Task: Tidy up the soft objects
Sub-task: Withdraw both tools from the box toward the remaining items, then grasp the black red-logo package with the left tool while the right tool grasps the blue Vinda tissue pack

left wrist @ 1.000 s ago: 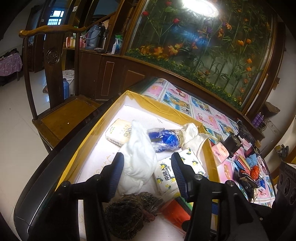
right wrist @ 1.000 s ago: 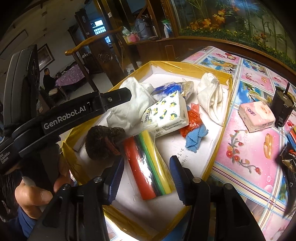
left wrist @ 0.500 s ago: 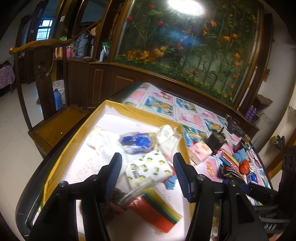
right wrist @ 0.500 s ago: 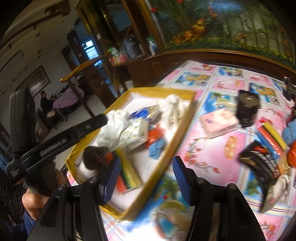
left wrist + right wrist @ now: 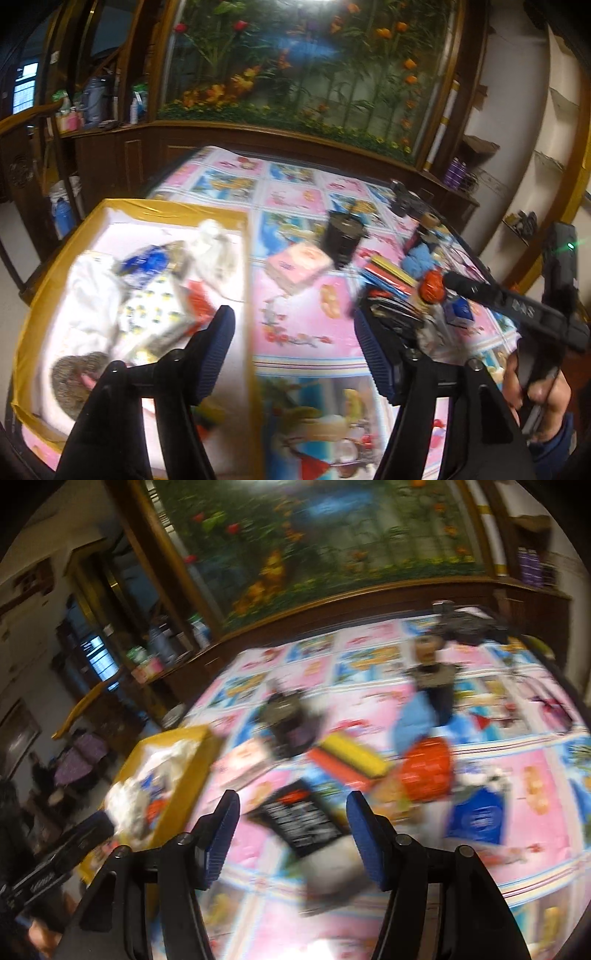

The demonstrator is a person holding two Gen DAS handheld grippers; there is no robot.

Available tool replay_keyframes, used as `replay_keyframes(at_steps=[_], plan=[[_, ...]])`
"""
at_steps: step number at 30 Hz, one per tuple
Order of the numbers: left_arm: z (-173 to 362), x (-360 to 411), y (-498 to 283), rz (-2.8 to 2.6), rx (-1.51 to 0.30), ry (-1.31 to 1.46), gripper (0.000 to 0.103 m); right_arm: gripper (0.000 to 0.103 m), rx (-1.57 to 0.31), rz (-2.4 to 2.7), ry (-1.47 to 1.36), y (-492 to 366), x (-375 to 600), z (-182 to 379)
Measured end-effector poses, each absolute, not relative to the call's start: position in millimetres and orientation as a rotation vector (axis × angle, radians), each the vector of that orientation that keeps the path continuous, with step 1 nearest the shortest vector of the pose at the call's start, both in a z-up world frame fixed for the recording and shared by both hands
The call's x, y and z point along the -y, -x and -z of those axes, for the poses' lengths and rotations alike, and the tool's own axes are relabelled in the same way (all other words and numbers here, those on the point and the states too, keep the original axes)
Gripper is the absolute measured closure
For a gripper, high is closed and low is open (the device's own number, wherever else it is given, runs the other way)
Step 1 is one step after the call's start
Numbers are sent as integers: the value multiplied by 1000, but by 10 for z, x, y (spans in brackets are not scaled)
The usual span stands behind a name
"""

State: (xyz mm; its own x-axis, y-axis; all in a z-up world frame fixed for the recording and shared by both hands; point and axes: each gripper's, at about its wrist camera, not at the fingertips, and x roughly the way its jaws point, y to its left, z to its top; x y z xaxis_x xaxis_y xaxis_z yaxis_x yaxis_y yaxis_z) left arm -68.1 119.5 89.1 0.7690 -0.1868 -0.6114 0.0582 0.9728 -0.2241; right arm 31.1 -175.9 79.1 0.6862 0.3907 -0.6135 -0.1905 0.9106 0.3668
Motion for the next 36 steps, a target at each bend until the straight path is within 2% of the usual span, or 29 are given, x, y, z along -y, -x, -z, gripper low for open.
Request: replay_keyframes(at_steps=[1, 10, 15, 20, 21, 22, 25, 27, 36], plan=[[-882, -1088, 663, 155, -693, 191, 35, 27, -744, -267, -287, -342, 1909, -779], [-687, -346, 610, 287, -786, 105, 33, 27, -862, -42, -310, -594, 2580, -422], [-579, -182, 559, 313, -840, 102, 22, 27, -904, -31, -257, -637, 2431, -338], [-521, -180, 398, 324, -912, 186, 21, 27, -932, -13, -180, -696, 2314, -224], [-523, -178, 372, 324, -920, 202, 21, 32, -931, -5, -167, -696, 2312, -208], [-529, -174, 348, 325, -924, 217, 21, 45, -938, 3, -156, -696, 2317, -189], [-550, -149, 247, 314, -939, 261, 19, 48, -928, 18, -181, -672, 2402, -199], [-551, -128, 167, 298, -949, 302, 14, 48, -922, 34, -208, -654, 2477, -208], [-389, 142, -316, 122, -1050, 374, 14, 48, -900, 1, -311, -589, 2626, -263]])
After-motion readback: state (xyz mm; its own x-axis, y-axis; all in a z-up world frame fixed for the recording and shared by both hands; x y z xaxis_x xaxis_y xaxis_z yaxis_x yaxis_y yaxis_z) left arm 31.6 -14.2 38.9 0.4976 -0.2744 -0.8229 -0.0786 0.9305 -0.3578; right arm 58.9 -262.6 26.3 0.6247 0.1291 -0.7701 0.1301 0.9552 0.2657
